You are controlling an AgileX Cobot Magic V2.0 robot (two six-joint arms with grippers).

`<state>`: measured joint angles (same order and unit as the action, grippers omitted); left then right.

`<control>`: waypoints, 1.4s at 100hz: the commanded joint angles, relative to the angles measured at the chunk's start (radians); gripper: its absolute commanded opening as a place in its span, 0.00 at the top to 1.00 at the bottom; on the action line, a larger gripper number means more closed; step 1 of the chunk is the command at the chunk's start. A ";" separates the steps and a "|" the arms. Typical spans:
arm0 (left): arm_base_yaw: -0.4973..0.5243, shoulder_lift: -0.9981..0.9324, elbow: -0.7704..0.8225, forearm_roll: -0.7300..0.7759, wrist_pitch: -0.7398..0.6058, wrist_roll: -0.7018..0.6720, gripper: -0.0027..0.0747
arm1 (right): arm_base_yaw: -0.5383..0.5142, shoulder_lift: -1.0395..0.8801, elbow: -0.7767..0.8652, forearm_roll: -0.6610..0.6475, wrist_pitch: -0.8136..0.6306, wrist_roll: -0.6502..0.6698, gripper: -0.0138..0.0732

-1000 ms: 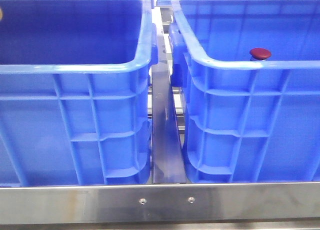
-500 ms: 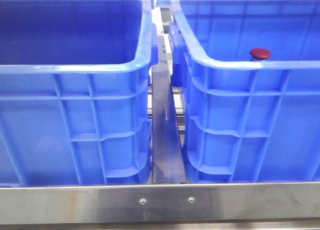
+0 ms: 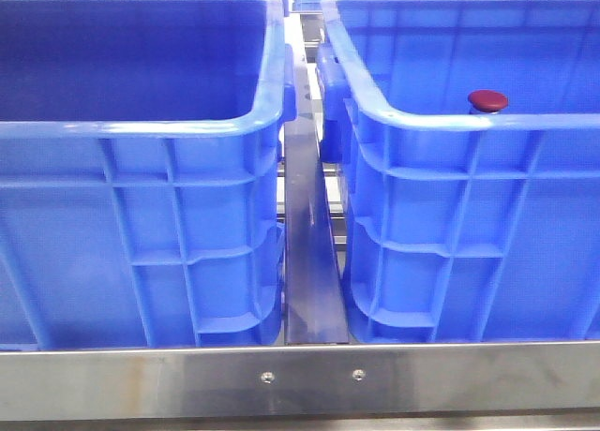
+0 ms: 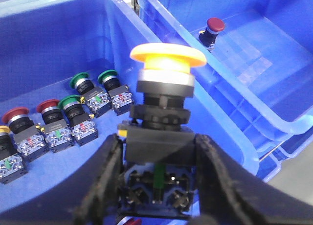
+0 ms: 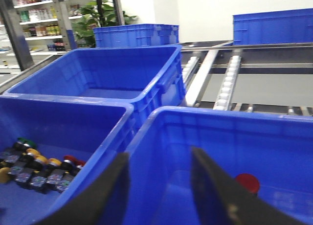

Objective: Pick red and yellow buttons and place in box
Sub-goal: 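Lift the yellow button and pass it to the right gripper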

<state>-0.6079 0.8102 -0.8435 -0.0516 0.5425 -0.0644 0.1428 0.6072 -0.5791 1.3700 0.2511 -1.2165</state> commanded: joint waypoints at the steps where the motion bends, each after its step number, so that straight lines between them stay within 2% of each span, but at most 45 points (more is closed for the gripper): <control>1: -0.007 -0.005 -0.030 -0.004 -0.074 -0.001 0.95 | -0.003 -0.005 -0.024 0.074 0.028 -0.005 0.27; 17: -0.007 -0.005 -0.030 -0.004 -0.074 -0.001 0.95 | -0.003 0.019 -0.029 0.235 0.143 -0.005 0.27; 43: -0.007 -0.005 -0.030 -0.004 -0.074 -0.001 0.95 | 0.002 0.285 -0.133 0.433 0.627 -0.005 0.28; 55: -0.007 -0.005 -0.030 -0.004 -0.074 -0.001 0.95 | 0.046 0.433 -0.211 0.469 0.757 -0.005 0.28; 73: -0.007 -0.005 -0.030 -0.004 -0.074 -0.001 0.95 | 0.220 0.608 -0.336 0.470 0.736 -0.005 0.28; 86: -0.007 -0.005 -0.030 -0.004 -0.074 -0.001 0.95 | 0.304 0.704 -0.422 0.472 0.683 -0.004 0.28; 140: -0.007 -0.005 -0.030 -0.004 -0.074 -0.001 0.95 | 0.432 0.960 -0.654 0.487 0.664 0.040 0.28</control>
<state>-0.6079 0.8102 -0.8435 -0.0516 0.5425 -0.0644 0.5594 1.5833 -1.1789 1.7714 0.8805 -1.1769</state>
